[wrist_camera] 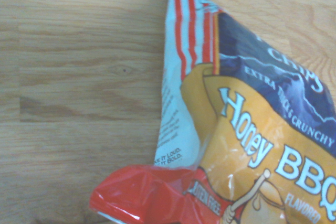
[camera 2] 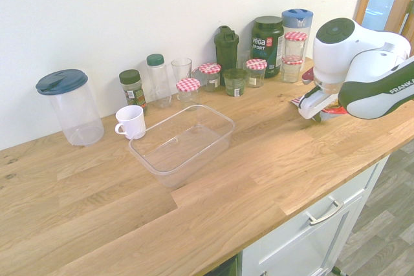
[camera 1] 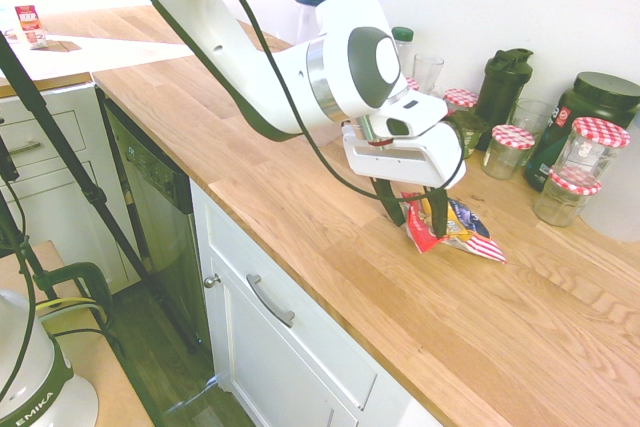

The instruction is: Put the chip bag into the container

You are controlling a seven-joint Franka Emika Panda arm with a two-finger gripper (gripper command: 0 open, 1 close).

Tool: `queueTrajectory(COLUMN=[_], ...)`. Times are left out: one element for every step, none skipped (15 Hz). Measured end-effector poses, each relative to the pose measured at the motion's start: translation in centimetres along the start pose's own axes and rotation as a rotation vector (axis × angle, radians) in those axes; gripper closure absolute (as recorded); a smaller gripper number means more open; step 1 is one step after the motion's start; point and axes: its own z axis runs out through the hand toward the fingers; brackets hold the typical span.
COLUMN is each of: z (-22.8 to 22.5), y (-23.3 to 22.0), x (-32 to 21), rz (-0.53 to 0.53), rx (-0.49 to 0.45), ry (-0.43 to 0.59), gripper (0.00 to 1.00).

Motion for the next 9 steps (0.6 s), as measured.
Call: queueTrajectory(z=[0.03,0.03,0.03,0.06,0.09,0.10,0.13,0.21,0.33], y=[-0.11,-0.10,-0.09,-0.05,0.00,-0.03,-0.06,-0.13,-0.16], x=[0.01,0.05,0.06,0.09,0.12,0.08,0.04,-0.06,-0.14], rz=[-0.001,0.000,0.000,-0.001,-0.002,-0.005,-0.008,-0.010,-0.012], rx=[0.002,0.004,0.004,0.004,0.002,0.002,0.002,0.001,0.000], ry=[0.000,0.000,0.001,0.001,0.003,0.004,0.004,0.002,0.001], gripper=[1.00,1.00,1.00,1.00,1.00,1.00,1.00,1.00,1.00])
